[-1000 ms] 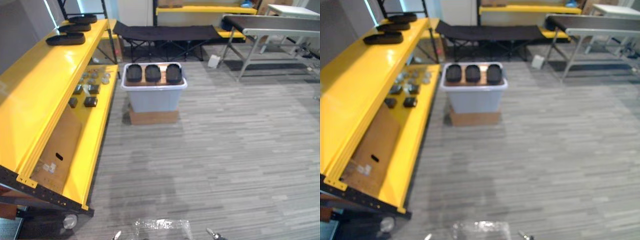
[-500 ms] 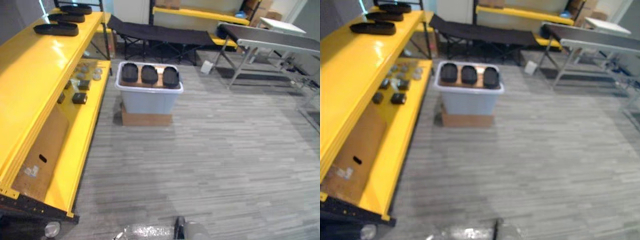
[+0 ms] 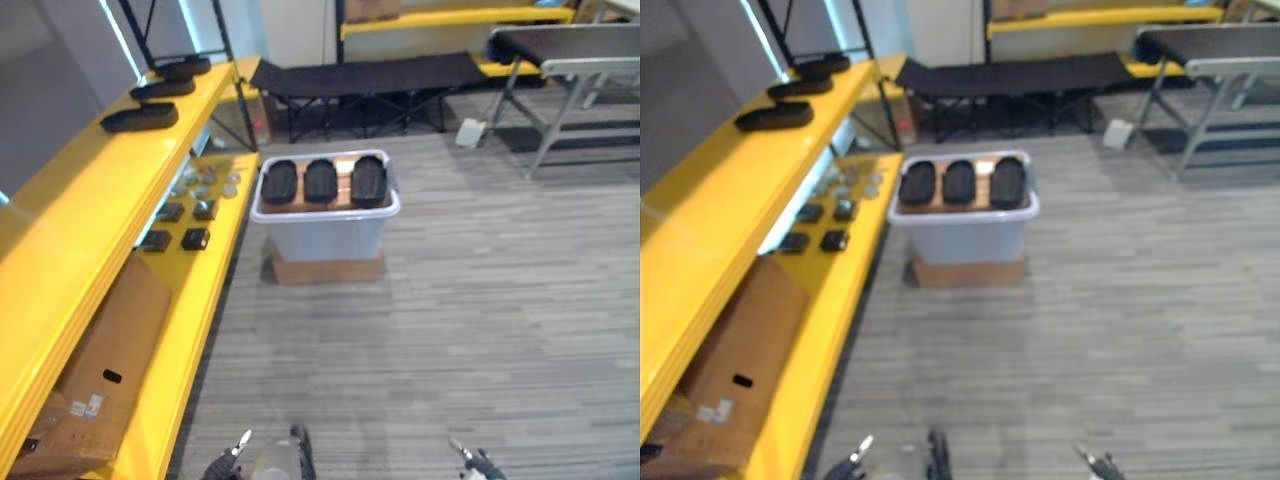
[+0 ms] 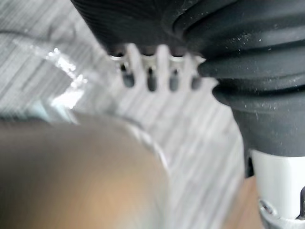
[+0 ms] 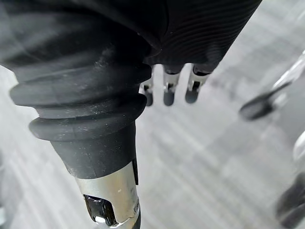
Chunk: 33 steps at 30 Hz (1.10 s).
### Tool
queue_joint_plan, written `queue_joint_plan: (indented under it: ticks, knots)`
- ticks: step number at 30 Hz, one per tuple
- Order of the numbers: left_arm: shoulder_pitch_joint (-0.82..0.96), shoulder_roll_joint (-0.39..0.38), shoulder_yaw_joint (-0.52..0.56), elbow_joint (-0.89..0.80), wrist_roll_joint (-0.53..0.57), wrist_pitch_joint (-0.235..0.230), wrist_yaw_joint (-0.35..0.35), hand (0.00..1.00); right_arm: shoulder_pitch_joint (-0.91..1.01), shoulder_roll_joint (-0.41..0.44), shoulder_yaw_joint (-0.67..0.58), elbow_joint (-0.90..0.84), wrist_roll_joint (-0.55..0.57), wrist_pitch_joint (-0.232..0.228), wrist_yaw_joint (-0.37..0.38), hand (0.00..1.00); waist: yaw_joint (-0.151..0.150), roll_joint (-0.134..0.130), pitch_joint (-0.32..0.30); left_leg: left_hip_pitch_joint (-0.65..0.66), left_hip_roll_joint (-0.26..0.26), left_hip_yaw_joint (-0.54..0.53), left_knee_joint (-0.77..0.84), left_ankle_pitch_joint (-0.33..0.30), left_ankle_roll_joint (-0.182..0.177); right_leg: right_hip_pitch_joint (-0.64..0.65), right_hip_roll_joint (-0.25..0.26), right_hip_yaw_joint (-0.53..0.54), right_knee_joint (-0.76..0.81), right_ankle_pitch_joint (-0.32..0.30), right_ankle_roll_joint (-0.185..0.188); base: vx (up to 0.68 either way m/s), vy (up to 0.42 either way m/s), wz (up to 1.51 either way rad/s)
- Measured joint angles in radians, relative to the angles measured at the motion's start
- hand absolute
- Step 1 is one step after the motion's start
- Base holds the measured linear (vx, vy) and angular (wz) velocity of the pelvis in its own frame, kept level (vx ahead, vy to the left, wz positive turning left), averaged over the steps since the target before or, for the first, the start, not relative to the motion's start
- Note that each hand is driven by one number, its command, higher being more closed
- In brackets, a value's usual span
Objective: Walk over and take plastic housings, then place them on the shelf
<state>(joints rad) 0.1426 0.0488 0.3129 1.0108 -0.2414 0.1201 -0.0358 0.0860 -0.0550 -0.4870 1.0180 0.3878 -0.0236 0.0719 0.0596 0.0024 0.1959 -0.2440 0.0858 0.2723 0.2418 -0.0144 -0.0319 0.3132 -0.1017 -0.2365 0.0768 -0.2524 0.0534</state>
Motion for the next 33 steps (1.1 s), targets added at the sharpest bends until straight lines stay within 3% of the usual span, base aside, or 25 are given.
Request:
queue_joint_plan:
  ticks: [1, 2, 3, 4, 5, 6, 7, 10, 12, 13, 15, 17, 19, 20, 21, 23, 25, 27, 28, 29, 31, 32, 33]
  knots:
    - [0.012, 0.032, -0.005, 0.016, 0.028, -0.004, -0.004, 0.0, -0.013, 0.027, 0.005, 0.004, 0.017, 0.002, 0.002, 0.0, 0.0, -0.045, -0.004, 0.005, -0.036, 0.01, 0.027, -0.014, 0.028, -0.003, -0.048, 0.002, 0.042, -0.047, -0.021, 0.53, 0.234, -0.02]
    - [0.011, 0.05, -0.009, 0.038, 0.053, -0.002, -0.003, 0.0, -0.025, 0.033, 0.014, 0.03, 0.032, 0.005, 0.002, 0.0, -0.01, -0.078, 0.001, 0.022, -0.066, -0.005, 0.03, -0.019, 0.065, -0.04, -0.071, 0.029, 0.17, -0.029, -0.028, 0.46, 0.179, 0.04]
    - [0.009, 0.054, -0.014, 0.043, 0.067, 0.001, -0.004, 0.0, -0.032, 0.034, 0.024, 0.038, 0.033, 0.008, 0.005, 0.0, -0.016, -0.084, 0.005, 0.034, -0.071, -0.008, 0.03, -0.019, 0.083, -0.077, -0.082, 0.04, 0.268, -0.016, -0.019, 0.46, 0.194, 0.04]
    - [0.01, 0.065, -0.022, 0.053, 0.088, 0.002, -0.003, 0.0, -0.041, 0.042, 0.041, 0.057, 0.051, 0.023, 0.016, 0.0, -0.016, -0.087, 0.016, 0.082, -0.079, -0.007, 0.019, -0.047, 0.107, -0.175, -0.116, 0.054, 0.513, 0.056, 0.026, 0.45, 0.238, 0.02]
    - [0.003, 0.075, -0.032, 0.061, 0.095, 0.0, -0.001, 0.0, -0.05, 0.051, 0.042, 0.074, 0.054, 0.038, 0.027, 0.0, -0.014, -0.081, 0.039, 0.129, -0.08, -0.006, 0.004, -0.067, 0.104, -0.244, -0.14, 0.062, 0.676, 0.078, 0.047, 0.53, 0.267, 0.02]
    - [-0.008, 0.094, -0.079, 0.07, 0.09, -0.009, 0.011, 0.0, -0.041, 0.062, 0.04, 0.094, 0.047, 0.049, 0.055, 0.0, -0.018, -0.086, 0.051, 0.21, -0.081, -0.007, -0.025, -0.088, 0.095, -0.315, -0.155, 0.045, 0.763, 0.019, 0.04, 0.45, 0.199, 0.03]
    - [-0.009, 0.099, -0.094, 0.07, 0.086, -0.012, 0.012, 0.0, -0.03, 0.064, 0.037, 0.09, 0.047, 0.039, 0.061, 0.0, -0.018, -0.085, 0.051, 0.238, -0.08, -0.005, -0.038, -0.091, 0.093, -0.335, -0.155, 0.032, 0.746, 0.003, 0.036, 0.44, 0.158, 0.07]
    - [-0.058, 0.1, -0.101, 0.068, 0.045, -0.043, 0.011, 0.0, -0.016, 0.058, 0.037, 0.092, 0.049, 0.046, 0.076, 0.0, -0.027, -0.074, 0.05, 0.308, -0.073, -0.012, -0.077, -0.112, 0.068, -0.39, -0.125, -0.012, 0.441, -0.011, 0.049, 0.36, 0.073, 0.21]
    - [-0.122, 0.078, -0.093, 0.025, -0.04, -0.08, 0.011, 0.0, -0.011, 0.057, 0.005, 0.08, 0.062, 0.064, 0.081, 0.0, -0.028, -0.042, 0.055, 0.313, -0.032, -0.013, -0.034, -0.173, 0.055, -0.451, -0.098, -0.011, 0.154, 0.102, 0.032, 0.42, 0.018, 0.18]
    - [-0.126, 0.068, -0.084, 0.01, -0.072, -0.09, 0.011, 0.0, -0.009, 0.054, 0.003, 0.07, 0.058, 0.068, 0.081, 0.0, -0.027, -0.031, 0.055, 0.314, -0.015, -0.012, -0.011, -0.196, 0.045, -0.462, -0.089, -0.01, 0.113, 0.134, 0.023, 0.37, -0.033, -0.12]
    - [-0.13, 0.026, -0.052, -0.03, -0.158, -0.097, 0.011, 0.0, 0.012, 0.047, 0.022, 0.044, 0.024, 0.075, 0.082, 0.0, -0.028, -0.012, 0.044, 0.341, 0.044, -0.013, 0.08, -0.283, -0.009, -0.467, -0.068, -0.011, 0.078, 0.221, 0.01, 0.4, -0.123, -0.06]
    - [-0.129, -0.006, -0.052, -0.039, -0.19, -0.096, 0.019, 0.0, 0.031, 0.045, 0.038, 0.029, 0.022, 0.083, 0.081, 0.0, -0.022, -0.02, 0.034, 0.376, 0.064, -0.02, 0.104, -0.329, -0.05, -0.462, -0.066, -0.011, 0.102, 0.241, 0.004, 0.46, -0.242, 0.1]
    - [-0.111, -0.04, -0.045, -0.043, -0.191, -0.096, 0.07, 0.0, 0.041, 0.048, 0.038, 0.021, 0.024, 0.096, 0.079, 0.0, -0.021, -0.027, 0.018, 0.4, 0.083, -0.034, 0.105, -0.366, -0.087, -0.458, -0.05, -0.037, 0.137, 0.251, -0.003, 0.59, -0.4, 0.22]
    - [-0.099, -0.052, -0.032, -0.04, -0.192, -0.097, 0.109, 0.0, 0.047, 0.046, 0.036, 0.021, 0.031, 0.099, 0.079, 0.0, -0.025, -0.015, -0.005, 0.405, 0.112, -0.051, 0.126, -0.379, -0.11, -0.457, -0.03, -0.06, 0.17, 0.277, 0.002, 0.58, -0.434, 0.29]
    - [-0.096, -0.08, 0.005, -0.029, -0.195, -0.101, 0.147, 0.0, 0.046, 0.022, 0.044, 0.024, 0.025, 0.099, 0.076, 0.0, -0.024, 0.02, -0.021, 0.341, 0.164, -0.089, 0.261, -0.35, -0.107, -0.45, 0.009, -0.08, 0.191, 0.239, -0.024, 0.38, -0.287, 0.23]
    - [-0.095, -0.101, 0.049, -0.014, -0.194, -0.12, 0.184, 0.0, 0.046, -0.008, 0.059, 0.026, 0.01, 0.097, 0.071, 0.0, -0.015, 0.057, -0.024, 0.198, 0.221, -0.157, 0.543, -0.272, -0.092, -0.38, 0.049, -0.099, 0.147, 0.22, -0.045, 0.39, -0.319, 0.09]
    - [-0.077, -0.099, 0.034, -0.003, -0.194, -0.134, 0.196, 0.0, 0.043, -0.018, 0.057, 0.047, -0.032, 0.085, 0.064, 0.0, -0.019, 0.063, -0.024, 0.171, 0.228, -0.13, 0.606, -0.269, -0.113, -0.262, 0.051, -0.112, 0.07, 0.22, -0.045, 0.43, -0.344, 0.12]
    - [-0.053, -0.092, -0.004, -0.009, -0.188, -0.137, 0.195, 0.0, 0.042, -0.018, 0.057, 0.061, -0.062, 0.062, 0.064, 0.0, -0.015, 0.055, -0.029, 0.173, 0.199, -0.086, 0.471, -0.259, -0.123, -0.184, 0.034, -0.12, 0.013, 0.219, -0.044, 0.32, -0.207, 0.02]
    - [-0.051, -0.084, -0.021, -0.008, -0.18, -0.136, 0.193, 0.0, 0.025, -0.019, 0.058, 0.058, -0.079, 0.045, 0.069, 0.0, -0.014, 0.056, -0.029, 0.153, 0.183, -0.059, 0.294, -0.237, -0.11, -0.163, 0.03, -0.123, -0.033, 0.212, -0.032, 0.24, -0.076, -0.11]
    - [-0.054, -0.084, -0.021, -0.008, -0.179, -0.134, 0.191, 0.0, 0.019, -0.019, 0.059, 0.057, -0.093, 0.035, 0.073, 0.0, -0.016, 0.058, -0.028, 0.143, 0.176, -0.059, 0.218, -0.219, -0.103, -0.159, 0.03, -0.125, -0.041, 0.213, -0.03, 0.23, -0.04, -0.05]
    - [-0.053, -0.082, -0.022, -0.008, -0.159, -0.131, 0.181, 0.0, 0.025, -0.024, 0.095, 0.045, -0.174, -0.017, 0.11, 0.0, -0.008, 0.055, -0.028, 0.13, 0.145, -0.076, 0.041, -0.135, -0.089, -0.151, 0.021, -0.139, -0.045, 0.201, -0.011, 0.18, 0.069, 0.13]
    - [-0.051, -0.08, -0.027, -0.008, -0.133, -0.13, 0.177, 0.0, 0.032, -0.042, 0.175, 0.027, -0.223, -0.056, 0.15, 0.0, -0.005, 0.057, -0.028, 0.134, 0.121, -0.103, -0.031, -0.02, -0.089, -0.149, 0.015, -0.142, -0.03, 0.183, 0.014, 0.25, 0.189, 0.12]
    - [-0.05, -0.067, -0.032, -0.008, -0.131, -0.127, 0.17, 0.0, 0.023, -0.047, 0.232, 0.018, -0.258, -0.084, 0.174, 0.0, 0.001, 0.048, -0.024, 0.139, 0.103, -0.125, -0.054, 0.03, -0.094, -0.148, 0.007, -0.141, -0.021, 0.173, 0.028, 0.21, 0.2, 0.16]
